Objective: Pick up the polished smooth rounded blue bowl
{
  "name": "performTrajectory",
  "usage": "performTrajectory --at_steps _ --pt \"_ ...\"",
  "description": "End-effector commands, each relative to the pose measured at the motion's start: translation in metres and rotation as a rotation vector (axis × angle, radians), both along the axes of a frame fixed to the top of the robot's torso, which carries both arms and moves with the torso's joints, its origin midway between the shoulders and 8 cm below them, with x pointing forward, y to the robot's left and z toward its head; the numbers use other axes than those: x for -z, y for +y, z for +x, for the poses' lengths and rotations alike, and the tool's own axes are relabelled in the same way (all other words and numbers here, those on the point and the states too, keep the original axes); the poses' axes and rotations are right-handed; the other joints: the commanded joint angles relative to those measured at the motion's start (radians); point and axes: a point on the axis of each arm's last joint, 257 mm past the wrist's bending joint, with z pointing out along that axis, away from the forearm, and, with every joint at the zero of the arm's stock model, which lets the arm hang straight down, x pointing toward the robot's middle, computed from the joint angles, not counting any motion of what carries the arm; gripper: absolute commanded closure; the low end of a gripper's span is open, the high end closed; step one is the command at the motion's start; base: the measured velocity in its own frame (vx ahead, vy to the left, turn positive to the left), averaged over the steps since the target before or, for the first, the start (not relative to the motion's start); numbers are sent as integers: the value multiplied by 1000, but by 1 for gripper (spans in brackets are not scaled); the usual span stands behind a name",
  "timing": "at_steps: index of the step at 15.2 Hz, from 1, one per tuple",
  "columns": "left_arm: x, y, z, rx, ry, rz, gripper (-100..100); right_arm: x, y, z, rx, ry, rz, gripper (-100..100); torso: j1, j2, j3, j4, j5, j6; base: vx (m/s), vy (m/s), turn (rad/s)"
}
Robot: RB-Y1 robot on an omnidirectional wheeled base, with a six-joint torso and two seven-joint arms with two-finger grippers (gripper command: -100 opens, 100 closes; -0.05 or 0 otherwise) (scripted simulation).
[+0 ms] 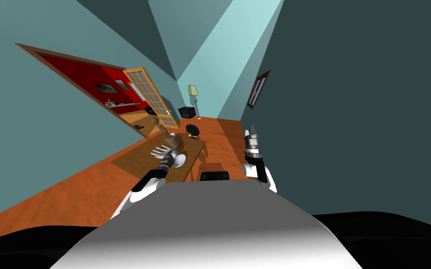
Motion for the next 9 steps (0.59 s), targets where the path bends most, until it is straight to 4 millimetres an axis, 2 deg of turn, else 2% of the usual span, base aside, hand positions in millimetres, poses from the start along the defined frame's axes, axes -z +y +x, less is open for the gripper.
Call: performTrajectory --at_steps 1,2,3,4,6,7,9 --pt "12 4 -7 -9 41 -13 -100 0 0 0 0 0 0 0 0 0 0 0 0 0 60 -15 -1" --pt "29 13 -20 -29 97 -32 -100 0 0 0 0 0 0 0 0 1 0 0 0 0 66 -19 -11" --pt "32 13 -22 -30 109 -36 -100 0 0 0 0 0 0 0 0 1 1 0 0 0 67 -12 -10" --pt "46 22 -34 -50 152 -53 -100 0 0 0 0 0 0 0 1 1 1 0 0 0 88 -12 -21" --pt "51 21 -37 -51 176 -60 -100 0 0 0 0 0 0 0 1 0 0 0 0 0 71 -22 -7" --pt "64 29 -50 -72 219 -78 -100 0 0 0 0 0 0 0 1 1 1 0 0 0 63 -15 -12" --pt "69 28 -54 -72 242 -85 -100 0 0 0 0 0 0 0 1 1 1 0 0 0 63 -18 -10"
